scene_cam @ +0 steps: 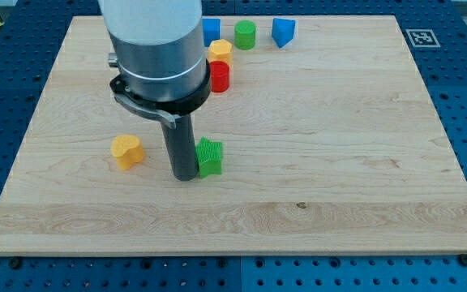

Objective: Move the green star to the bottom of the red circle

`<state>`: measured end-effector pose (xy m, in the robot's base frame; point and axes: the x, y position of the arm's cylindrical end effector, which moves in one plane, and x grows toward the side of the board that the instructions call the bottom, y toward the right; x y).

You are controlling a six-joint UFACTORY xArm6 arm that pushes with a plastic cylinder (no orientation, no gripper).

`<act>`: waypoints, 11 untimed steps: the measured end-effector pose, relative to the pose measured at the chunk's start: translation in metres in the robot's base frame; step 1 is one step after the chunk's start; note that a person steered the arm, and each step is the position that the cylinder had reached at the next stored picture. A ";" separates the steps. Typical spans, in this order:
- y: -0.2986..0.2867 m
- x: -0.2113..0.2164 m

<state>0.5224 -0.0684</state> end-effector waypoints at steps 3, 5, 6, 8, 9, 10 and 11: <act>0.000 0.036; 0.014 0.052; 0.029 0.040; 0.036 0.014; 0.036 -0.004; 0.036 -0.028; 0.036 -0.052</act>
<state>0.4706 -0.0327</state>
